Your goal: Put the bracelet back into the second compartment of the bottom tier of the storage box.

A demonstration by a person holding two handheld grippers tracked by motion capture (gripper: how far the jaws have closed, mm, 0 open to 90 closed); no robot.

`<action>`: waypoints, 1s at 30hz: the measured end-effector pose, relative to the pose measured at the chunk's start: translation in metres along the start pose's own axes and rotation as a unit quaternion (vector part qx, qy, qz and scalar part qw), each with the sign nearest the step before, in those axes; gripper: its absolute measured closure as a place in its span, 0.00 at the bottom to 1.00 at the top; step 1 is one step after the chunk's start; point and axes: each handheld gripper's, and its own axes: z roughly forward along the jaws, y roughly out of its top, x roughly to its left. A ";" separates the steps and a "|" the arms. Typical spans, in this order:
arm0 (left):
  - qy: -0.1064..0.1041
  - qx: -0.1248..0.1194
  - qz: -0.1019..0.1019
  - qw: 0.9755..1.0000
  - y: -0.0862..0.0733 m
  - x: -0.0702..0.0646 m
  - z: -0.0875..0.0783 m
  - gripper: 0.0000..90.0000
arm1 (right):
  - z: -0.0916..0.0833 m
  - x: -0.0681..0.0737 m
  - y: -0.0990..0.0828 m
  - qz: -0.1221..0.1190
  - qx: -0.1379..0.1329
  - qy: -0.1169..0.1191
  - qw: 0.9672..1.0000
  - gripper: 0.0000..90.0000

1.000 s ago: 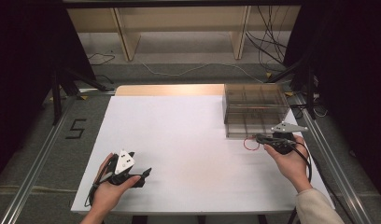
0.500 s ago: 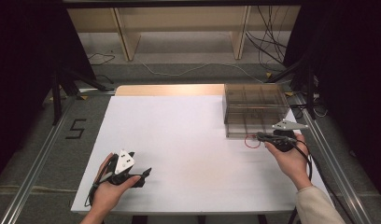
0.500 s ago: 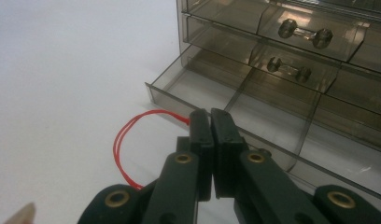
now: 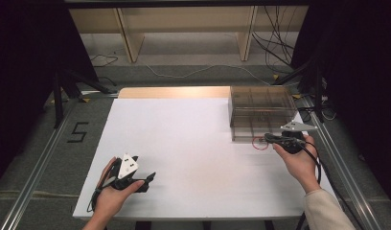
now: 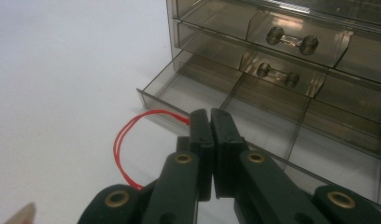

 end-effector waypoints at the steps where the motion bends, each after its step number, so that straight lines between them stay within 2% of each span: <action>1: 0.000 0.000 0.000 1.000 0.000 0.000 0.000 0.18 | 0.000 0.000 0.000 0.002 0.002 -0.002 1.000 0.99; 30: 0.002 0.000 0.003 1.000 0.001 0.000 0.000 0.18 | 0.005 -0.010 0.005 0.009 0.004 -0.016 1.000 0.99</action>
